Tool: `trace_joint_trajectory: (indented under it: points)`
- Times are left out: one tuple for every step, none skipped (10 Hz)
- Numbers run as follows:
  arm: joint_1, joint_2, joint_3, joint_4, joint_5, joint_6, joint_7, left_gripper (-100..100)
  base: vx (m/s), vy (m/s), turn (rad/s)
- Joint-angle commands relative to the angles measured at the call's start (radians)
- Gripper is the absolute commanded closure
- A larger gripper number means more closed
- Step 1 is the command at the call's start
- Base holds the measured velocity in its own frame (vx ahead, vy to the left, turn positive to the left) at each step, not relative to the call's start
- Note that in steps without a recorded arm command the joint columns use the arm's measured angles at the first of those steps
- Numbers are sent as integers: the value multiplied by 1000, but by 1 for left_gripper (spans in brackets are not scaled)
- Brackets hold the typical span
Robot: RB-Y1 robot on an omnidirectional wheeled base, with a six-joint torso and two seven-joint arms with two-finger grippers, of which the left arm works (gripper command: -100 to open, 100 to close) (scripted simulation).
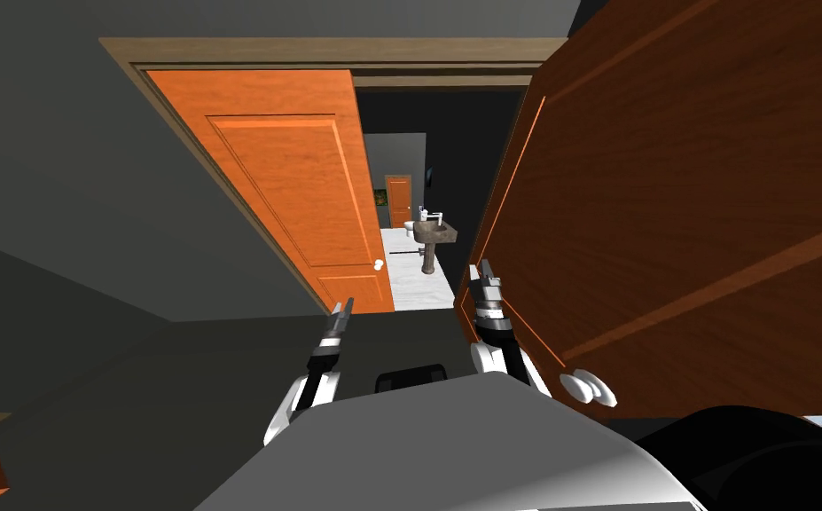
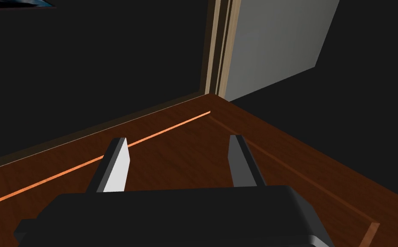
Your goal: Pull the door open
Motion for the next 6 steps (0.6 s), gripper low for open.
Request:
trace_joint_trajectory:
  points:
    - [-15,2,0,46,-5,-18,-34,-100,88,-32,16]
    - [-22,6,0,69,-7,-26,-51,-100,80,-26,24]
    - [-29,10,1,92,-9,-34,-69,-100,100,-25,16]
    - [-36,13,1,116,-11,-42,-86,-100,89,-35,15]
    - [-42,17,1,139,-13,-50,-104,-100,91,-32,17]
    - [-49,21,2,161,-15,-58,-121,-100,99,-38,16]
